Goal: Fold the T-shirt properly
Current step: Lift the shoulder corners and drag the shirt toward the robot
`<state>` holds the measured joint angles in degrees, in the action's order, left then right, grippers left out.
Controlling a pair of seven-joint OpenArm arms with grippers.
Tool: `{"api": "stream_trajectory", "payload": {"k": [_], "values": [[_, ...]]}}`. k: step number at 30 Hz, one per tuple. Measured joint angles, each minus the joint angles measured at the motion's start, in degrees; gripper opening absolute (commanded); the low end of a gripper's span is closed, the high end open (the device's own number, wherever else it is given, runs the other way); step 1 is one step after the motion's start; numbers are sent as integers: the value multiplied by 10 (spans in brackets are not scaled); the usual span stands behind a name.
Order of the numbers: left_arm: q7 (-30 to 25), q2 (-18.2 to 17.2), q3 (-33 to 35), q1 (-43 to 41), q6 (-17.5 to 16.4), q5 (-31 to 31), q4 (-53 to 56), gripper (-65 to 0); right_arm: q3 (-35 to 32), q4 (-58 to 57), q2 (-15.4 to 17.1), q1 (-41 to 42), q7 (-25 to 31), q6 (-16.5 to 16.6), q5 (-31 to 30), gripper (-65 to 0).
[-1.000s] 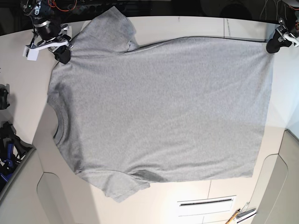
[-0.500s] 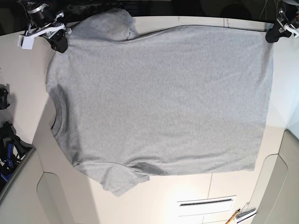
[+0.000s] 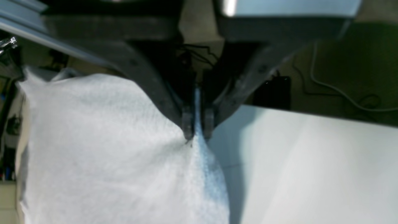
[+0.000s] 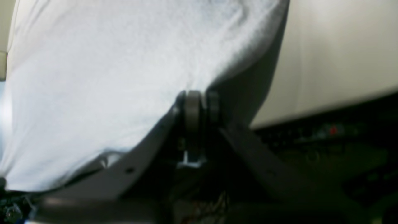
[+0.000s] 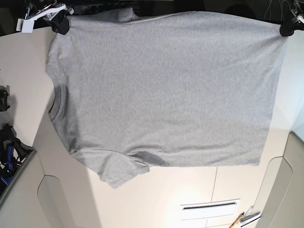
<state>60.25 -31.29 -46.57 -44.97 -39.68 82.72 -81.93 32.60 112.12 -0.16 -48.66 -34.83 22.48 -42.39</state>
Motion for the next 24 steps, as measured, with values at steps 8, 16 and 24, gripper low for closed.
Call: {"api": "stream_trajectory", "payload": {"k": [8,16,24], "values": [[9,0,-36,-12,0,9,-17,-650,0,21,0,-26,-14,11,-21,-650],[8,0,13,79,0,7,-17,-650,-7,50,0,68,-19,16,19,-650],[-33,0,76,153,0,-86,-17,-650,-82,45,29,143,-25,6,118,-650]]}}
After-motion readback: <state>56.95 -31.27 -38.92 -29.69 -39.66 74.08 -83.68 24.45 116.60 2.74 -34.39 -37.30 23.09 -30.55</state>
